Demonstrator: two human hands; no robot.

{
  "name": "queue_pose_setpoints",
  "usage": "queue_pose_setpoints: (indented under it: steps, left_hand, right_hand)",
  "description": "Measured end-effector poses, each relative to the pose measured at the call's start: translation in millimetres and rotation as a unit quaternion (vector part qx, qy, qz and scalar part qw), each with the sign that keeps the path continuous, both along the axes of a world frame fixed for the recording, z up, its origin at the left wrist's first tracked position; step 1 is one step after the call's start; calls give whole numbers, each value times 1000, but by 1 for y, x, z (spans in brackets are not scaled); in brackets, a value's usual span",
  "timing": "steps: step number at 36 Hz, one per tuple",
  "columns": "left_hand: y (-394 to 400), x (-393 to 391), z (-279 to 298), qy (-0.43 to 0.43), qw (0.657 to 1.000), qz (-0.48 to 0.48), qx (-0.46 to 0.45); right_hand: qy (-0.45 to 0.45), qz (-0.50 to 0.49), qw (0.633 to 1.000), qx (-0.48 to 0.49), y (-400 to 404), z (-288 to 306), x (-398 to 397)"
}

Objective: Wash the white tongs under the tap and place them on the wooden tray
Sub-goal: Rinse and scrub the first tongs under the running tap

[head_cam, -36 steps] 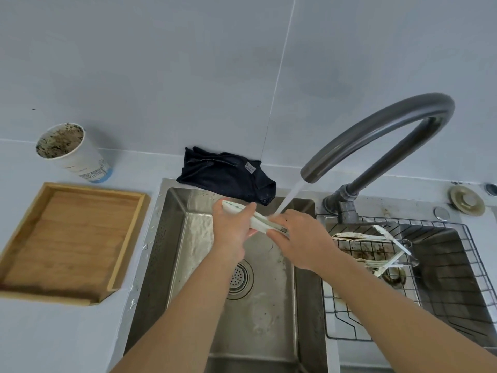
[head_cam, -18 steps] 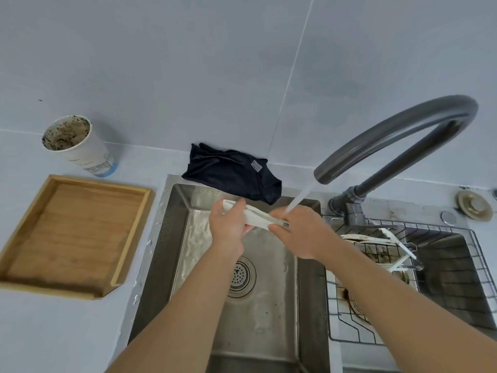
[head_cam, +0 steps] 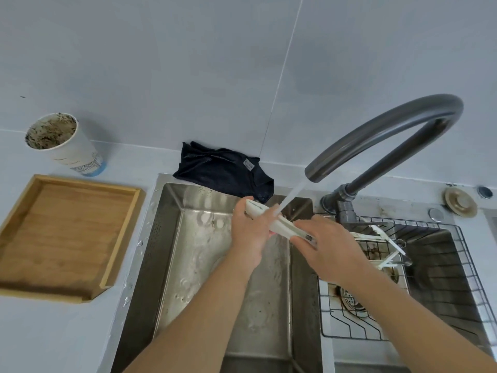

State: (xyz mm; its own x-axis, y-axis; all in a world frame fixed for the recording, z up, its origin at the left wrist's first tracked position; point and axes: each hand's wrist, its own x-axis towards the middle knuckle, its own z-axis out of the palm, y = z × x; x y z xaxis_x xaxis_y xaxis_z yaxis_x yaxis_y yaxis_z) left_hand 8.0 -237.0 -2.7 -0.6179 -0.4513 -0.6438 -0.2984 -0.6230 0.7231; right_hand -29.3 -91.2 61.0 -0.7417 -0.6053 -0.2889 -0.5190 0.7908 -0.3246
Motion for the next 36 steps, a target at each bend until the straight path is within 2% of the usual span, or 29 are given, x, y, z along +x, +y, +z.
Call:
queue_pose_setpoints:
  steps: [3, 7, 10, 15, 18, 20, 23, 26, 28, 30, 33, 36]
  left_hand:
    - [-3, -2, -4, -30, 999, 36, -24]
    - [-1, -3, 0, -48, 997, 48, 41]
    - [6, -4, 6, -30, 996, 26, 76]
    - [17, -3, 5, -3, 999, -31, -19]
    - [13, -5, 8, -16, 999, 19, -27]
    - [9, -7, 10, -6, 998, 55, 17]
    - [3, -11, 12, 5, 994, 84, 65]
    - [0, -19, 16, 7, 991, 95, 98]
    - [-2, -21, 16, 13, 988, 99, 122]
    - [-3, -21, 16, 27, 985, 99, 135]
    - [-1, -15, 15, 42, 988, 60, 137]
    - [5, -5, 6, 27, 998, -19, 49]
  right_hand:
    - [4, 0, 1000, -17, 7, 0, 8]
    - [14, -10, 1000, -15, 15, 0, 14]
    - [18, -15, 999, -27, 16, 0, 20]
    - [17, -41, 998, -39, 10, -3, 32]
    - [-23, -80, 993, -85, 9, -4, 32]
    - [-83, -126, 981, -124, 9, -3, 30]
    - [-249, -210, 931, -166, 5, -1, 25]
    - [-457, -306, 813, -193, 1, 0, 23]
    - [-534, -343, 742, -215, 2, -1, 21]
    - [-561, -348, 713, -236, 5, -3, 19]
    - [-526, -332, 753, -217, 5, -5, 17]
    - [-461, -317, 807, -190, 2, -5, 18]
